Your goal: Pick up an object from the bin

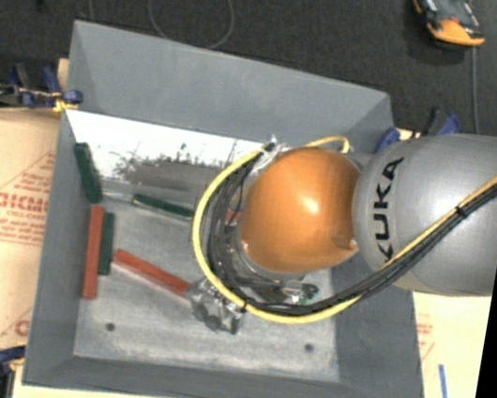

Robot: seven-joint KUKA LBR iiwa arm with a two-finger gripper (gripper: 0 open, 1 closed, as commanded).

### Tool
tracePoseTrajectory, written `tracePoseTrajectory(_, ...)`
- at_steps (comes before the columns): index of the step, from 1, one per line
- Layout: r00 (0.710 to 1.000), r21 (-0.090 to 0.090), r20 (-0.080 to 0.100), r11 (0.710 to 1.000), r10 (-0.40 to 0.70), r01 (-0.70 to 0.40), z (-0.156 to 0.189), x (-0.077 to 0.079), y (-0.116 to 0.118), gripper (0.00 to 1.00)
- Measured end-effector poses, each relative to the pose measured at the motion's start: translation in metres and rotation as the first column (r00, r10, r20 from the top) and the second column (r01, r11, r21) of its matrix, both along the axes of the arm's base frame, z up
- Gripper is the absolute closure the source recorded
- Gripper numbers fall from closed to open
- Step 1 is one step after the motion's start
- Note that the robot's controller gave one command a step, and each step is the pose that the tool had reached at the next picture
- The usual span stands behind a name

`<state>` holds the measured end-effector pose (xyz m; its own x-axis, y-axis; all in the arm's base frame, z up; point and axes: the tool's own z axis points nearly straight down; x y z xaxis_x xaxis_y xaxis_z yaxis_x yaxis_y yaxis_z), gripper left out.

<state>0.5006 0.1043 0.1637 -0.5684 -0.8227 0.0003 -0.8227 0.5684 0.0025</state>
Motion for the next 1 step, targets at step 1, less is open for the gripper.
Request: tracePoseTrajectory(1, 0.999, 0.002, 0.001, 0.999, -0.043, 0.043, -0.0195, -0.012, 0.0786, 1.0)
